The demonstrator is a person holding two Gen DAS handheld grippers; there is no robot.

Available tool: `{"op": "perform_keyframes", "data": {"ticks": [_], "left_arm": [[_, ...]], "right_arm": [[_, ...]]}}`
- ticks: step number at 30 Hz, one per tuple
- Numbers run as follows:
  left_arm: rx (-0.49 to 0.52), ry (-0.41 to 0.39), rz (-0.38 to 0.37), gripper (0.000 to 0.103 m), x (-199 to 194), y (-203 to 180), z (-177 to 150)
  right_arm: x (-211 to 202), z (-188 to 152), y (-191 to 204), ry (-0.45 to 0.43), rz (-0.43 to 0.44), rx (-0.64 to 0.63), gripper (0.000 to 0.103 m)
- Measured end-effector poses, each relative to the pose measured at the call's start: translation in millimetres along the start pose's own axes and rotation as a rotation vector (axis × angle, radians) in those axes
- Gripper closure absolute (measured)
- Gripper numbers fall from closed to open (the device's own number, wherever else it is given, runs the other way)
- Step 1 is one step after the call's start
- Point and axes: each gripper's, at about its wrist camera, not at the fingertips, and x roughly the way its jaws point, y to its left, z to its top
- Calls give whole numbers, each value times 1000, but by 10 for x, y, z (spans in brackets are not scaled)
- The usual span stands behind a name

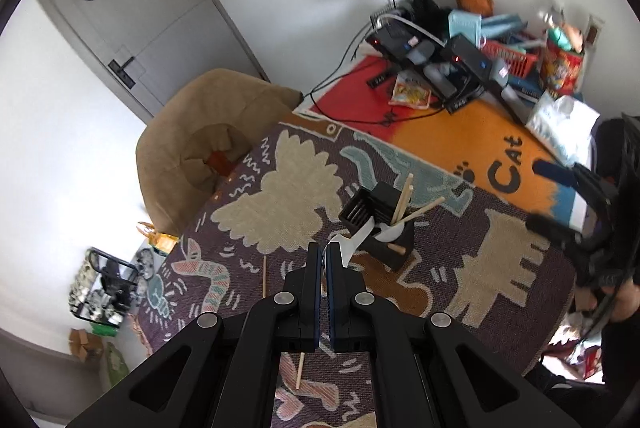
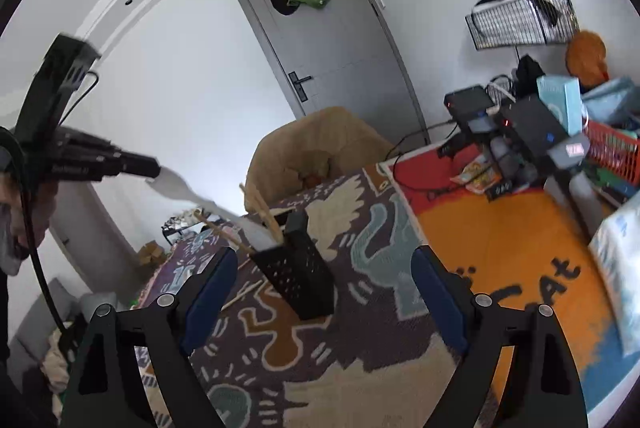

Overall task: Organize utensils
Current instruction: 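Carry the white fork and chopstick over the black holder and open both grippers, then move both tools back over the remaining utensils on the blanket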

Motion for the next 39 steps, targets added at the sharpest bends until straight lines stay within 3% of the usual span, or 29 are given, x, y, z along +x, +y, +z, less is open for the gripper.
{"op": "perform_keyframes", "data": {"ticks": [9, 16, 20, 21, 22, 23, 24, 25, 29, 33, 37, 39], "left_arm": [[32, 97, 25, 101, 307, -161, 300], [9, 110, -10, 101, 426, -175, 383], [-49, 103, -88, 98, 444, -117, 367], [-64, 94, -109, 89, 437, -93, 347], [-74, 81, -120, 68, 427, -79, 331], [-80, 59, -121, 54, 408, -70, 312], [-86, 36, -116, 28, 389, -63, 292], [-99, 5, -112, 19, 361, -34, 261], [-183, -55, -136, 19, 298, 146, 127], [-245, -124, -104, 18, 188, 315, -90], [-327, -165, -113, 11, 126, 480, -368], [-358, -176, -111, 10, 105, 547, -492]], "right_arm": [[-81, -172, -85, -19, 12, 18, 14], [-68, -209, -184, -12, 19, 51, 14], [-58, -214, -188, -10, 19, 53, 14], [-50, -218, -191, -7, 17, 55, 14], [-40, -222, -192, -4, 16, 57, 14], [-30, -227, -193, -1, 16, 59, 14], [-22, -234, -190, 2, 16, 59, 14], [-14, -237, -182, 4, 16, 58, 14], [-5, -249, -127, 8, 26, 48, 14], [20, -263, -59, 25, 41, 31, 14], [43, -270, -8, 39, 34, 27, 0], [46, -263, 10, 41, 38, 32, 0]]}}
